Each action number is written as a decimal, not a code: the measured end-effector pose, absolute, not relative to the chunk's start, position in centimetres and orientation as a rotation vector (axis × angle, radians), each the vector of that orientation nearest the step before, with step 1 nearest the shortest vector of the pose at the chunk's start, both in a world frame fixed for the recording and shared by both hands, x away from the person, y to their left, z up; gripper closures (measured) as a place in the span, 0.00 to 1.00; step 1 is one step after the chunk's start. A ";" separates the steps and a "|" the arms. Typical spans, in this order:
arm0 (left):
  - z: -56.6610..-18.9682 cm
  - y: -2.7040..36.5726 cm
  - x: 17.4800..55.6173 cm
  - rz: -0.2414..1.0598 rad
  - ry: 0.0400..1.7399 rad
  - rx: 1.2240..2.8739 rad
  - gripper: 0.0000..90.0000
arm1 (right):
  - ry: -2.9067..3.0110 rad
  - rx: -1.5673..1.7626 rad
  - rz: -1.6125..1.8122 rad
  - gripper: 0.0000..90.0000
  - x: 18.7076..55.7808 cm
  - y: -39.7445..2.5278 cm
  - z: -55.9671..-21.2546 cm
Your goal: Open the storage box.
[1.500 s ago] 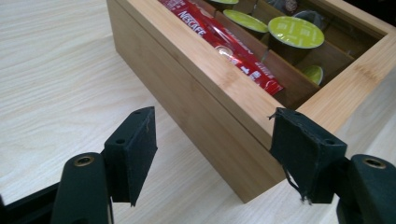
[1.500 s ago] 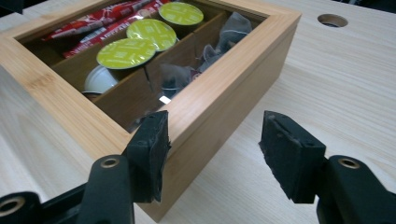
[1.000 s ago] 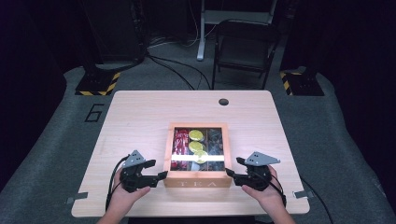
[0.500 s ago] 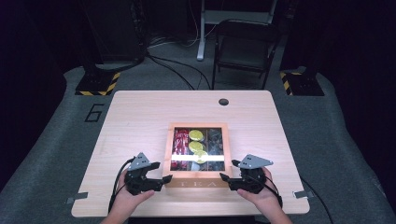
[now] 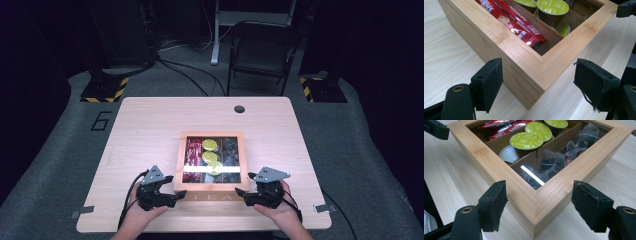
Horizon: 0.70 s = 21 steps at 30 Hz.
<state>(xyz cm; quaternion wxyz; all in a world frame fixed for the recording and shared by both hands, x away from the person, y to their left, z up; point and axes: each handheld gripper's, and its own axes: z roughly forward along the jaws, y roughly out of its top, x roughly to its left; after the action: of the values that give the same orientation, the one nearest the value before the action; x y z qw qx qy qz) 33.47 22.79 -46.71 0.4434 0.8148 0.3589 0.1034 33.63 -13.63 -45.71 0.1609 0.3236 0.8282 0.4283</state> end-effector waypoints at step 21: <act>-47.7 22.2 33.5 0.267 0.880 2.057 0.26 | 2.395 0.931 1.188 0.24 33.7 -13.4 -46.5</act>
<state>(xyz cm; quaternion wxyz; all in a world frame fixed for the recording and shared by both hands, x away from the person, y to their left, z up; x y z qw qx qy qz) 33.54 22.23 -47.68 0.4297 0.8243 0.3527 0.1068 33.73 -13.43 -46.50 0.1546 0.3248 0.8358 0.4147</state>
